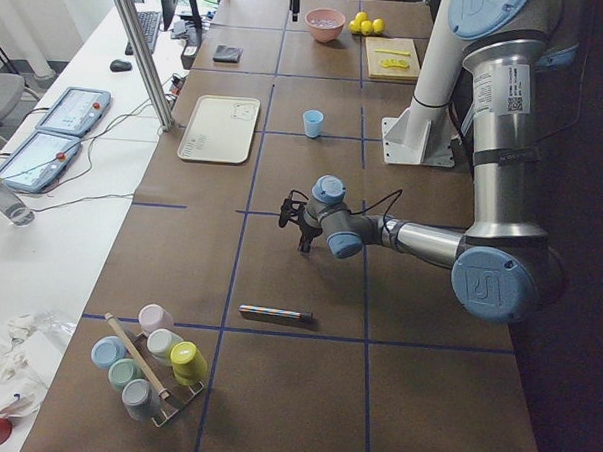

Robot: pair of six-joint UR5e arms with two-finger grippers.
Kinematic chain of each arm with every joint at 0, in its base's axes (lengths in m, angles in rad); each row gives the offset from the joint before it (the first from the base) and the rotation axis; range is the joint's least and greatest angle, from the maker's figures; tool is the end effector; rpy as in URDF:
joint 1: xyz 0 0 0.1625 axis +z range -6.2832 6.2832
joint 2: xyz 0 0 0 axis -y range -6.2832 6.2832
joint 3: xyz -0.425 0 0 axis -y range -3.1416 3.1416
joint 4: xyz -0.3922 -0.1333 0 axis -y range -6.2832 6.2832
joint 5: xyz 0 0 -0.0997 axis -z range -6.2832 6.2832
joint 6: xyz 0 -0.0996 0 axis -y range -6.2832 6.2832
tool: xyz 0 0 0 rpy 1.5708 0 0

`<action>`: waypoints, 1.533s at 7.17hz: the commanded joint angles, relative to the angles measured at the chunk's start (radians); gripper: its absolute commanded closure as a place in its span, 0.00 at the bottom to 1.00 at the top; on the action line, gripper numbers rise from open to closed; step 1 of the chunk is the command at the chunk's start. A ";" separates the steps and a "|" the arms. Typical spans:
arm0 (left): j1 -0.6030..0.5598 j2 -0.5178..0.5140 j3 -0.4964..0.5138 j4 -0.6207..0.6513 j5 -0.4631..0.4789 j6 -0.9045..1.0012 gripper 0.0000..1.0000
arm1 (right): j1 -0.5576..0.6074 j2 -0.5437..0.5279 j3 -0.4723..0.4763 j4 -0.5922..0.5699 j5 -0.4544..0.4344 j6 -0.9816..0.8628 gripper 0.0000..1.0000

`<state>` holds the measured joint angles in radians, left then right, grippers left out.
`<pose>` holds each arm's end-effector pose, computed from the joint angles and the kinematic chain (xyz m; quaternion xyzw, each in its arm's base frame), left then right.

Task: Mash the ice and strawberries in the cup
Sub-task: 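Carry the strawberry with the left gripper over the light-blue cup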

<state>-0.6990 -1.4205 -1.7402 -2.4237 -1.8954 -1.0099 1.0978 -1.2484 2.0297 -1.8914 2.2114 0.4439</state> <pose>0.2905 -0.3769 0.5596 0.1272 0.4231 0.0064 0.8971 -0.1794 -0.5125 0.3166 0.0587 -0.3708 -0.0853 0.9229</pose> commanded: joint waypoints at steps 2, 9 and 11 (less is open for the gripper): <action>-0.023 0.024 -0.117 0.078 -0.147 0.001 0.98 | 0.011 0.000 0.000 0.000 0.010 -0.001 0.01; 0.159 -0.757 -0.243 1.063 -0.067 -0.243 0.98 | 0.146 -0.112 -0.019 0.000 0.007 -0.225 0.01; 0.209 -0.970 -0.042 1.046 -0.024 -0.295 0.99 | 0.210 -0.164 -0.045 0.000 0.008 -0.350 0.01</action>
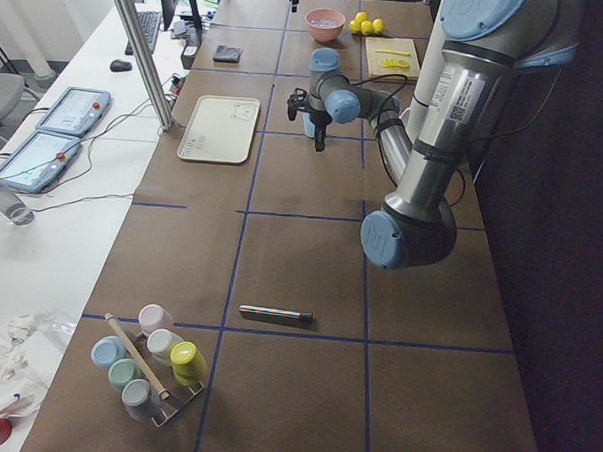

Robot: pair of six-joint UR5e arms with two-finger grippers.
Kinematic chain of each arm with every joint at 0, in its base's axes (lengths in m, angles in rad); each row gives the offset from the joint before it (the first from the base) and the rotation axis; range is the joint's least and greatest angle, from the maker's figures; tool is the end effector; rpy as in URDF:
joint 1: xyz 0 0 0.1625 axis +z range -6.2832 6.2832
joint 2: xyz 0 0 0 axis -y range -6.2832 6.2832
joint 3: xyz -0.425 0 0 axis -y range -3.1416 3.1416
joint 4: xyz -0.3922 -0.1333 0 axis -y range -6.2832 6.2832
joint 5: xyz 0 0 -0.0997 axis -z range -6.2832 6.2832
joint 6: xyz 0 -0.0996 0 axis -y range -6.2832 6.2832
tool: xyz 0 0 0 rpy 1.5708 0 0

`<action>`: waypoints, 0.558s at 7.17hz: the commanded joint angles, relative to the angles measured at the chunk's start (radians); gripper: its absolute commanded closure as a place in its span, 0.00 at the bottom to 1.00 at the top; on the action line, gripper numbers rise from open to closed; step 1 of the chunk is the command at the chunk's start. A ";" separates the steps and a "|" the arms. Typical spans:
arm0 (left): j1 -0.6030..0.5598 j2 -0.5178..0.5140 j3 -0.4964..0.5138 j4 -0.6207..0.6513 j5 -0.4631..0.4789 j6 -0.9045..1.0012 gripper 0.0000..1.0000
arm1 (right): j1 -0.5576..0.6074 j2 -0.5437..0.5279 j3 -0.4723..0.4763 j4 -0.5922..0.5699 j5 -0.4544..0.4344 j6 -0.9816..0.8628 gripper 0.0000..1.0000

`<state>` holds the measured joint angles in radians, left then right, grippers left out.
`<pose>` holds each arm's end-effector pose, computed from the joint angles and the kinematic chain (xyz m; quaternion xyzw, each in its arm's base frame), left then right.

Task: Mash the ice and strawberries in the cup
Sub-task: 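Carry the strawberry with the left gripper over the light-blue cup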

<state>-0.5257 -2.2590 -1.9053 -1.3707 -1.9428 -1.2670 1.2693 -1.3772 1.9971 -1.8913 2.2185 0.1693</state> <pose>0.4790 -0.3902 0.1461 0.0032 0.4279 -0.0263 0.9034 -0.0844 -0.5180 0.3982 0.0641 -0.3390 -0.1093 0.9322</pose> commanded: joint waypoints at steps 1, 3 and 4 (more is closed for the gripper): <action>0.052 -0.166 0.187 -0.060 0.071 -0.052 0.99 | 0.044 -0.043 -0.012 0.000 0.003 -0.085 0.01; 0.067 -0.172 0.282 -0.180 0.088 -0.052 0.99 | 0.045 -0.045 -0.017 0.000 0.003 -0.085 0.01; 0.075 -0.172 0.313 -0.218 0.090 -0.054 0.99 | 0.044 -0.043 -0.018 0.001 0.003 -0.085 0.01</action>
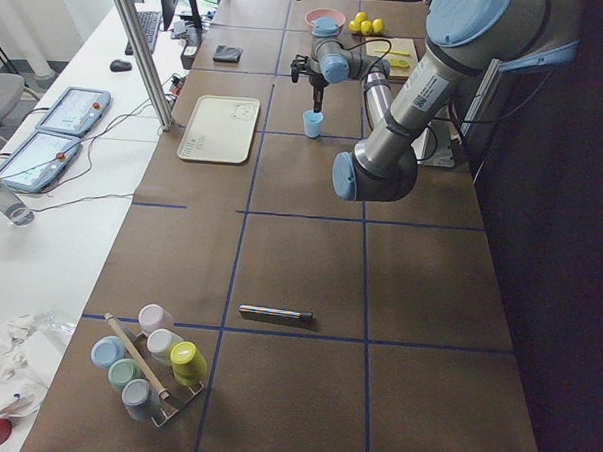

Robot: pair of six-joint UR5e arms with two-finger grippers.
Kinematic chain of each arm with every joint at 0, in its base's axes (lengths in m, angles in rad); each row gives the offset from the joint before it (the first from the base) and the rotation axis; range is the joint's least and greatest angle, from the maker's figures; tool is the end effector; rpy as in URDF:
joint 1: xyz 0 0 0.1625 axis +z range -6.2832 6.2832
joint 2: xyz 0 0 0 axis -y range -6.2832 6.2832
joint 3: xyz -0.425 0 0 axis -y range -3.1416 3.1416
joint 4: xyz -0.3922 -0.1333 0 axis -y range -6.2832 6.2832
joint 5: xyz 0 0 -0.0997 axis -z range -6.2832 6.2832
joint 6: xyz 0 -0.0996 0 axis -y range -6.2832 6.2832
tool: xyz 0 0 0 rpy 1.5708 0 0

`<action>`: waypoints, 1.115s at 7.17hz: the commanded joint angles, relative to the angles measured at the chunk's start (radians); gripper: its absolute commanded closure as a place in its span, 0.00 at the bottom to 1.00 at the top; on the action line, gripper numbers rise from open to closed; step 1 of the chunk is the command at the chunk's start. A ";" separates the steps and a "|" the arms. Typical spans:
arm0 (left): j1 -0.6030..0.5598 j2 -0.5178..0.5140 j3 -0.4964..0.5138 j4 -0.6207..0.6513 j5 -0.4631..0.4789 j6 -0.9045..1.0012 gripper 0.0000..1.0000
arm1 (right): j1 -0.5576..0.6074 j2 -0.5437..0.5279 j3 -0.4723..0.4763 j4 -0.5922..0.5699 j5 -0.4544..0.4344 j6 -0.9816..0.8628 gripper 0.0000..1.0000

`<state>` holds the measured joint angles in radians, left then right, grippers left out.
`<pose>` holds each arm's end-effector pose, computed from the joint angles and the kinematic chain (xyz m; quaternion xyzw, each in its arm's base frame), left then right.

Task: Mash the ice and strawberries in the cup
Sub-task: 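Carry the strawberry with the left gripper over the light-blue cup, then open the left gripper to drop the strawberry into the cup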

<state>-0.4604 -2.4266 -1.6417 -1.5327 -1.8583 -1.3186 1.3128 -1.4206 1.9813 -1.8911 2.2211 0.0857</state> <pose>0.5745 -0.4022 0.1103 0.0272 0.4438 -0.0316 0.8952 -0.0599 -0.5131 0.4274 0.0577 -0.3319 -0.1191 0.9340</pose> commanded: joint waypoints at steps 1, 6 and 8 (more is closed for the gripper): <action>0.011 -0.005 0.060 -0.063 0.005 -0.001 0.99 | 0.000 0.002 -0.003 0.000 0.000 0.000 0.01; 0.009 0.003 0.043 -0.061 0.004 -0.004 0.81 | 0.000 0.003 -0.004 0.000 0.012 0.000 0.01; 0.006 0.004 0.042 -0.060 0.004 -0.002 0.44 | 0.000 0.003 -0.004 0.000 0.012 0.000 0.01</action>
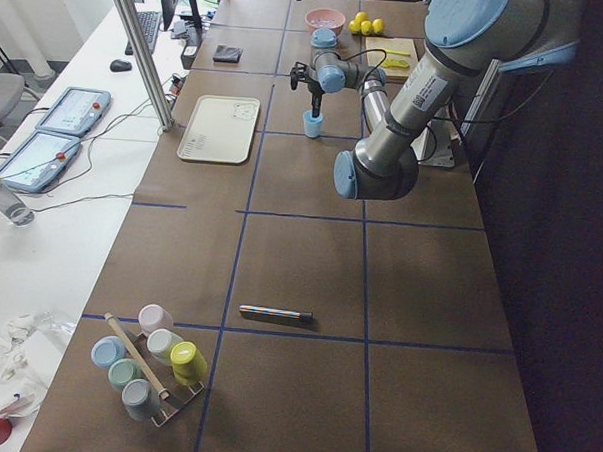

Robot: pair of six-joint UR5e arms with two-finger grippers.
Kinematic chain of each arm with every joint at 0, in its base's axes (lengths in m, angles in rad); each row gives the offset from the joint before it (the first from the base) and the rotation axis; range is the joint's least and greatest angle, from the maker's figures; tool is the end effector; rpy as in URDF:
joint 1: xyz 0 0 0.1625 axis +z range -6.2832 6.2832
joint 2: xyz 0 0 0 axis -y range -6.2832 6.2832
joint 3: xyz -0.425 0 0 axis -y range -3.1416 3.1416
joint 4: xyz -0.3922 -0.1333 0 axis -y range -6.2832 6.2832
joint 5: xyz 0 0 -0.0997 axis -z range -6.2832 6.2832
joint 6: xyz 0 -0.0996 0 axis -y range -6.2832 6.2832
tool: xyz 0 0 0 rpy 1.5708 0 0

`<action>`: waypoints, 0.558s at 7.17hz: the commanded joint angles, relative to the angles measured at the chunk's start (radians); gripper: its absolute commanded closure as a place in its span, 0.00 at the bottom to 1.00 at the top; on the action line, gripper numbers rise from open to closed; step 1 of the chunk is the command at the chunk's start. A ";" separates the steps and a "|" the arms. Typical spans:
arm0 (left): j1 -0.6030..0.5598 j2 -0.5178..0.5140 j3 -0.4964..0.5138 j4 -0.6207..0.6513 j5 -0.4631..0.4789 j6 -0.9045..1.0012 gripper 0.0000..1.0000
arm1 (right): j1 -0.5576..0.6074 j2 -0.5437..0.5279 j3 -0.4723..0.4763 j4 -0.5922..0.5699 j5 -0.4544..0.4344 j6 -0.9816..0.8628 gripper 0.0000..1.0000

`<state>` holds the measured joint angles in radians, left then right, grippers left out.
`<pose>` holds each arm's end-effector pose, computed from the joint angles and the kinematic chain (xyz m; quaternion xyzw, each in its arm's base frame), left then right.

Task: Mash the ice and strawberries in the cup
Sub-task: 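Open the left gripper to drop the strawberry into the cup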

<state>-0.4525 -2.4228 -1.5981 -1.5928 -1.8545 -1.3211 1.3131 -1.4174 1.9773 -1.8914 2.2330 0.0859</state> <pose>0.5896 -0.4038 0.1214 0.0288 0.4486 -0.0289 0.8928 -0.0610 -0.5142 0.4269 0.0560 -0.3373 -0.1192 0.9321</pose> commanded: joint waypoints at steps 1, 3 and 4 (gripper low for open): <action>-0.005 0.002 -0.008 0.002 0.000 0.000 0.36 | 0.000 0.000 0.000 0.000 0.000 0.000 0.01; -0.005 0.002 -0.009 0.002 0.001 0.000 0.27 | 0.000 0.000 0.000 0.000 0.000 0.000 0.01; -0.023 0.005 -0.032 0.008 0.000 0.006 0.21 | 0.000 0.000 -0.002 0.002 0.000 0.000 0.01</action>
<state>-0.4613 -2.4198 -1.6119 -1.5895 -1.8539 -1.3195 1.3131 -1.4174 1.9769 -1.8908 2.2335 0.0859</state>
